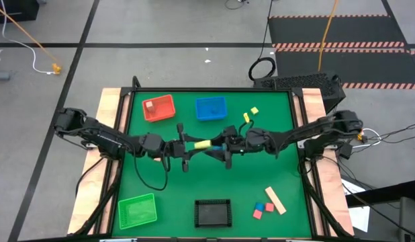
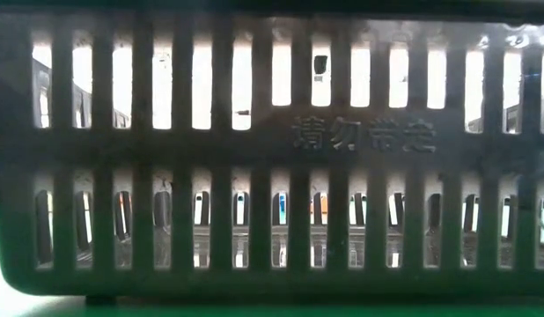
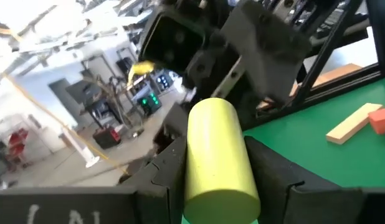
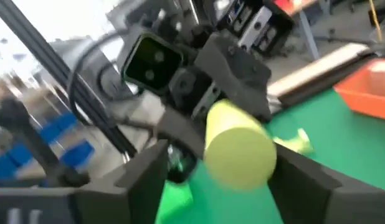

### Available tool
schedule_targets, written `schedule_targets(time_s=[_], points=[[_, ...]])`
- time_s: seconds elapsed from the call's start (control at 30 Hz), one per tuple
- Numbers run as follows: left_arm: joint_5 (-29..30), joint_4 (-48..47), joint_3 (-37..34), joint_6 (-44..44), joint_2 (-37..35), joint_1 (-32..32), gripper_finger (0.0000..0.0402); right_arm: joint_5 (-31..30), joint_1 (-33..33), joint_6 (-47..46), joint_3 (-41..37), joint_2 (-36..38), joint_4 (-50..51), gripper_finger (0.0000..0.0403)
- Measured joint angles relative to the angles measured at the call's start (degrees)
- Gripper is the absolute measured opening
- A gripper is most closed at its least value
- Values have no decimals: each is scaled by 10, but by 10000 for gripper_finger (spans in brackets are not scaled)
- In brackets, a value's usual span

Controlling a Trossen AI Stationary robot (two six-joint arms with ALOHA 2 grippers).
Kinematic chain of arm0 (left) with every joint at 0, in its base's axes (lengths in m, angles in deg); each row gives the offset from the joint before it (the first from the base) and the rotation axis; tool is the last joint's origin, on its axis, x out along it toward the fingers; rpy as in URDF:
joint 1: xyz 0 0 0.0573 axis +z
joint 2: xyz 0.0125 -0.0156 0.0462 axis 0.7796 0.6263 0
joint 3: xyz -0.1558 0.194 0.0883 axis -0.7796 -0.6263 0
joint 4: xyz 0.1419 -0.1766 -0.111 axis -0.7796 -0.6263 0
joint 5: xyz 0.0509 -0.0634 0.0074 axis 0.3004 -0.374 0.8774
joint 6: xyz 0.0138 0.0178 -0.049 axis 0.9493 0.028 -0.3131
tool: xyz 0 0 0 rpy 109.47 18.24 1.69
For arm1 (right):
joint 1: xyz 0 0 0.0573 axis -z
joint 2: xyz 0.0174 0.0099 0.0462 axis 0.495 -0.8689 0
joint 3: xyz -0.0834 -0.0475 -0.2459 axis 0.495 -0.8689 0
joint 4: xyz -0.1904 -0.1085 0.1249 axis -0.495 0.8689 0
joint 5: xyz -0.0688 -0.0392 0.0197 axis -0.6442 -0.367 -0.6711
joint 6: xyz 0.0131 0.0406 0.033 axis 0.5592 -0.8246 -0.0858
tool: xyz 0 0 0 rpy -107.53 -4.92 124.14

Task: Sort & place blocks by color
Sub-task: Put the bottom right green block into the green bin

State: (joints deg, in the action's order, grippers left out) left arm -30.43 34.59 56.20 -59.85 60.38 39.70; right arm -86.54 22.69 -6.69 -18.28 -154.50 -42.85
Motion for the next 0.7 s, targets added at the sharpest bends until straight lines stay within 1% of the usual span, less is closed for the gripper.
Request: schedule_targets(time_s=[0.07,0.13,0.2,0.27,0.33,0.4,0.5,0.6,0.7], points=[[24,-24,0,-36,0,-10,130,-1,4,16,0,37,82,270],[43,-69,0,-89,0,-21,130,-4,5,28,0,75,169,287],[46,-118,0,-146,0,-31,130,-7,4,25,0,104,243,296],[46,-159,0,-220,0,-44,130,-10,-1,18,-2,123,290,299],[44,-200,0,-306,-2,-60,130,-12,-7,5,-15,131,306,299],[35,-240,0,-390,-10,-80,130,-12,-11,-15,-33,131,294,295],[4,-290,0,-495,-30,-115,130,-16,-14,-43,-57,127,293,287],[-35,-312,0,-559,-56,-153,130,-45,-17,-65,-83,117,295,280],[-91,-324,0,-574,-84,-185,130,-75,-18,-68,-102,105,292,275]])
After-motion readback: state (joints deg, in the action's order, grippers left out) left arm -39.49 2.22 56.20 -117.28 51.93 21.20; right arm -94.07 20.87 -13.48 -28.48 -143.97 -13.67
